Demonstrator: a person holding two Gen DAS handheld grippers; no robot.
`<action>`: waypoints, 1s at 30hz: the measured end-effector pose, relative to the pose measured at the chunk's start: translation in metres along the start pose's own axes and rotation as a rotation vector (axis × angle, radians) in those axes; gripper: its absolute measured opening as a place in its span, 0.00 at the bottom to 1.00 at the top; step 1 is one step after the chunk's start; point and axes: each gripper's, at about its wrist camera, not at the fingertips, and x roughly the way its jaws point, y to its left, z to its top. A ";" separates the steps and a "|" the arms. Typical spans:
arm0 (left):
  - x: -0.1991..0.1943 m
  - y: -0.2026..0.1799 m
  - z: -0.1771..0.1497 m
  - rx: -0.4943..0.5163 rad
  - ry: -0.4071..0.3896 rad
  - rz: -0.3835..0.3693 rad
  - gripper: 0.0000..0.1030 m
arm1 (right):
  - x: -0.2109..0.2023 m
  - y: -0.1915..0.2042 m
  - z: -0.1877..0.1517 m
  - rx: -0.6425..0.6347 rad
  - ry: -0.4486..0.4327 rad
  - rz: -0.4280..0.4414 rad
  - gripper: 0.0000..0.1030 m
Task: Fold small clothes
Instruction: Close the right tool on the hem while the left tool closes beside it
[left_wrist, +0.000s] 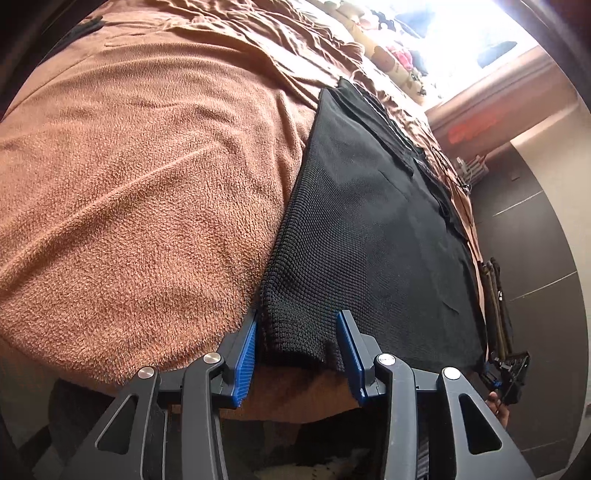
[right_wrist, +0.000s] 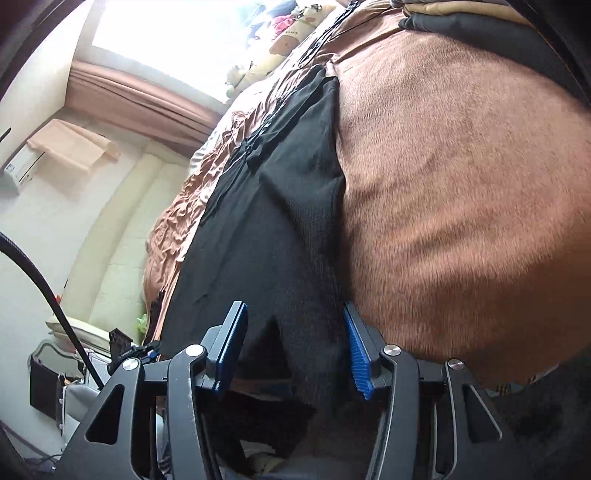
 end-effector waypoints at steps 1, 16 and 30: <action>-0.001 0.000 -0.001 0.002 0.001 -0.002 0.42 | 0.002 -0.002 0.000 0.005 0.000 0.005 0.48; -0.017 0.013 -0.015 -0.081 -0.004 -0.083 0.42 | 0.004 -0.013 -0.007 0.091 -0.074 0.095 0.48; -0.008 0.025 -0.010 -0.239 -0.066 -0.113 0.33 | 0.005 0.014 -0.010 0.130 -0.141 -0.031 0.03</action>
